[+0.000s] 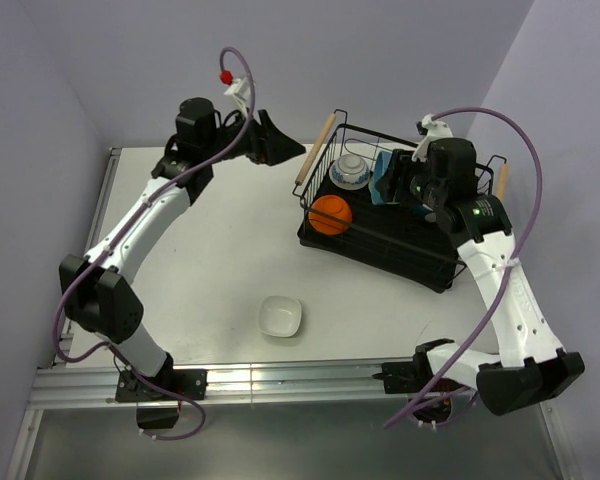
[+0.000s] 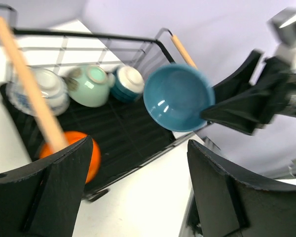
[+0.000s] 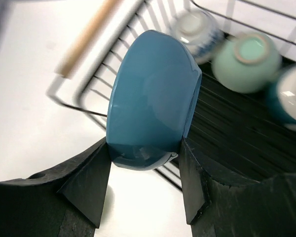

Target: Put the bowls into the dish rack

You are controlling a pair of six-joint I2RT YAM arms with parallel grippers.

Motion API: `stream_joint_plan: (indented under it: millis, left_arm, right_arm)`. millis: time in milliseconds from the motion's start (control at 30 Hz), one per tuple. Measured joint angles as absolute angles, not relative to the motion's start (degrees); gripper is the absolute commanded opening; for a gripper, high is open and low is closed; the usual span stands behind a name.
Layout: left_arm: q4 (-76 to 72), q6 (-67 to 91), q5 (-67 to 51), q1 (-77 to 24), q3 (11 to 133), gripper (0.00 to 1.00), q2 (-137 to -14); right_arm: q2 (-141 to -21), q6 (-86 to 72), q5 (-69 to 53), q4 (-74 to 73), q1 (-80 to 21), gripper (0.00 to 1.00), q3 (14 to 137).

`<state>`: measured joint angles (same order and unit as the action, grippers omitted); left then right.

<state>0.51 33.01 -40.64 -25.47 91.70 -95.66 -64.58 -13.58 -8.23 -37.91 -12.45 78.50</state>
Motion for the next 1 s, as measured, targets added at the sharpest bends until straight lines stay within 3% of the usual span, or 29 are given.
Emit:
stream_joint_plan:
  millis: [133,200,367,1000]
  left_arm:
    - [1.7,32.2,-40.6,-22.0,90.9,0.84,-92.2]
    - [1.9,31.9,-40.6,-21.0,90.3,0.91,-91.1]
    - [3.8,30.6,-40.6,-19.5,89.0,0.95,-89.6]
    - [8.0,28.6,-40.9,-15.7,85.2,0.97,-86.3]
  right_arm:
    - [-69.1,-10.5,-2.4,-41.8,-12.4,0.0,80.2]
    - [-71.8,-9.3,0.1,-43.3,-12.3,0.0,81.4]
    - [-77.9,-6.3,4.9,-45.8,-12.3,0.0,83.2]
    - [-92.7,5.1,14.1,-49.1,-14.5,0.0,85.3]
